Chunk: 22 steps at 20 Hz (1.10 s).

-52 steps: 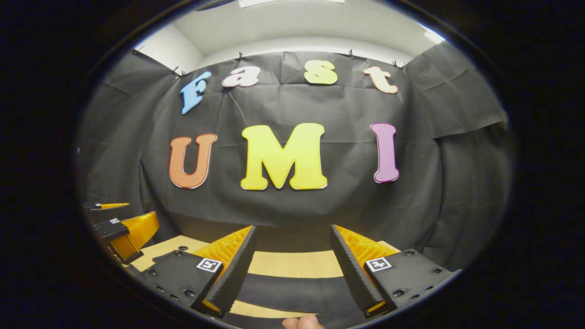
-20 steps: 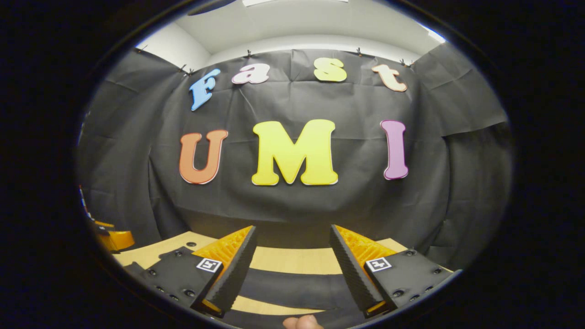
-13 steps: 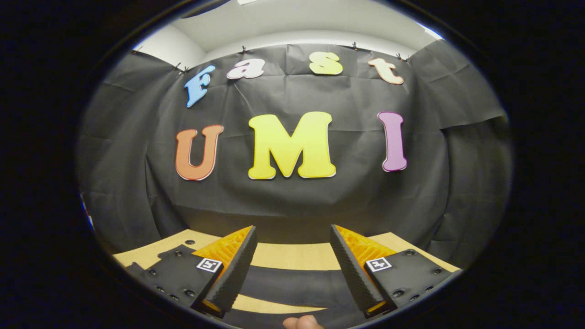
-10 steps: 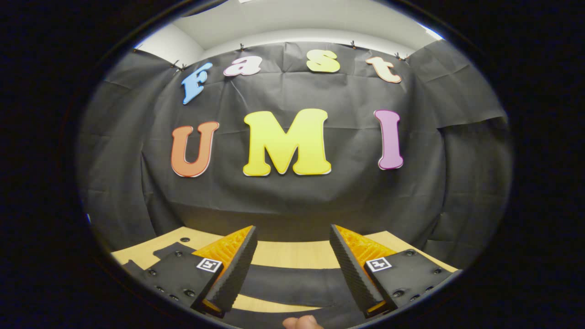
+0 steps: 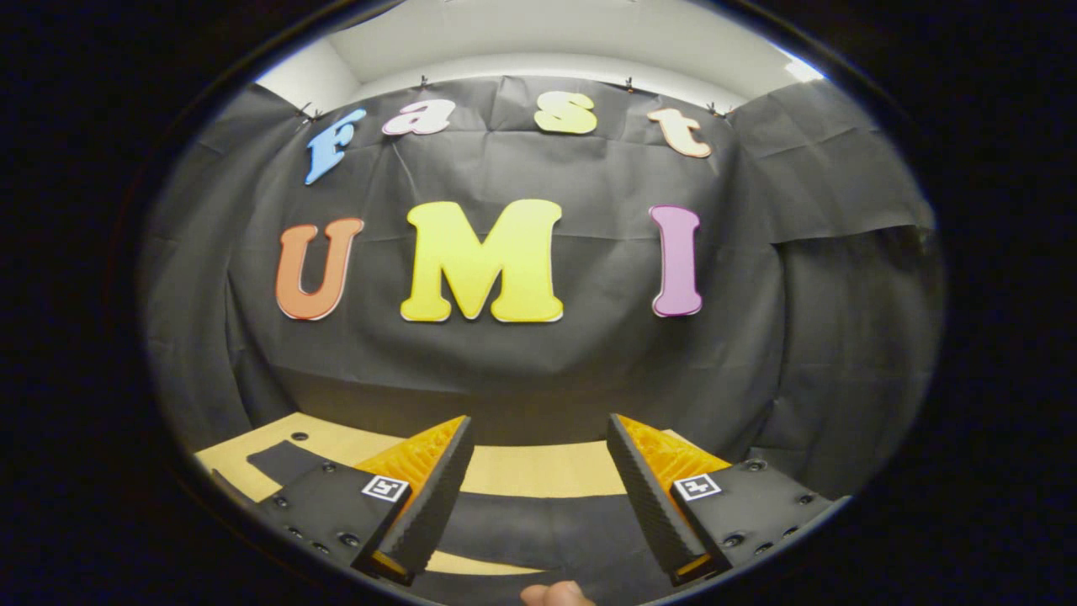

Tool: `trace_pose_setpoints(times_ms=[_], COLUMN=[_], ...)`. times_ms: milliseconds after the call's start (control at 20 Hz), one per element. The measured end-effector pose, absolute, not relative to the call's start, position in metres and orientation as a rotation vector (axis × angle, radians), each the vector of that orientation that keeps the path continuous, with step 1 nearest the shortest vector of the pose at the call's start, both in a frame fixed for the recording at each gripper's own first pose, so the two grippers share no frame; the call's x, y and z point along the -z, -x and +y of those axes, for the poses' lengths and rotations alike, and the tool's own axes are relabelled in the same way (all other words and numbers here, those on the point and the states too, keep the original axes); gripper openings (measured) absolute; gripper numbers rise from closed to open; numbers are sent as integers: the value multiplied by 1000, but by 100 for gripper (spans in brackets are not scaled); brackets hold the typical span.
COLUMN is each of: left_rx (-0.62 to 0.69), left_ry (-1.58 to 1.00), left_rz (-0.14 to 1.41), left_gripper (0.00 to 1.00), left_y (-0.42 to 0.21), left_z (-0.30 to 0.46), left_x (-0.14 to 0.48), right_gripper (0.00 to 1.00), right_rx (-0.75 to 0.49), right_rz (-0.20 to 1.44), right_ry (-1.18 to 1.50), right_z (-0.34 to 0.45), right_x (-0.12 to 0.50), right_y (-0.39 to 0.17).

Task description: Grasp the waist and the cuffs of the jeans and fold them to make the two legs overlap; first hold the waist and fold one-third of the jeans toward the cuffs, then hold the cuffs and fold the remaining one-third in the same direction to finish folding.

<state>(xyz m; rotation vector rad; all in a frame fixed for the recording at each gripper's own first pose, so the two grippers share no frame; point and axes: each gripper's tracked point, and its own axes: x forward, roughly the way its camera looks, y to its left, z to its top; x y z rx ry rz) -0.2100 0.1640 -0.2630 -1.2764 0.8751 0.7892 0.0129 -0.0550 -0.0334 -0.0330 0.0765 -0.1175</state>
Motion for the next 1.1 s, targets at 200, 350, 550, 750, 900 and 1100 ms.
trace_pose_setpoints(times_ms=[200, 350, 550, 750, 900, 1100], left_rx=[-763, -721, -768, -774, -754, -738], left_ry=[1282, 1273, 1267, 1356, 1379, 1380], left_rz=[835, 831, 880, 833, 833, 826], left_gripper=[99, 84, 55, 8, 7, 7], left_y=[193, 185, 200, 199, 198, 197], left_z=[168, 164, 169, 170, 170, 171], left_x=[265, 269, 281, 283, 282, 282], right_gripper=[96, 96, 96, 99, 98, 99], right_rx=[170, 188, 216, 244, 213, 258], right_rz=[88, 98, 121, 147, 259, 517], right_ry=[25, 40, 53, 54, 5, -150], right_z=[-78, -90, -110, -137, -154, -211], right_x=[35, 38, 42, 45, 63, 106], right_y=[-13, -9, -2, 4, 4, 20])
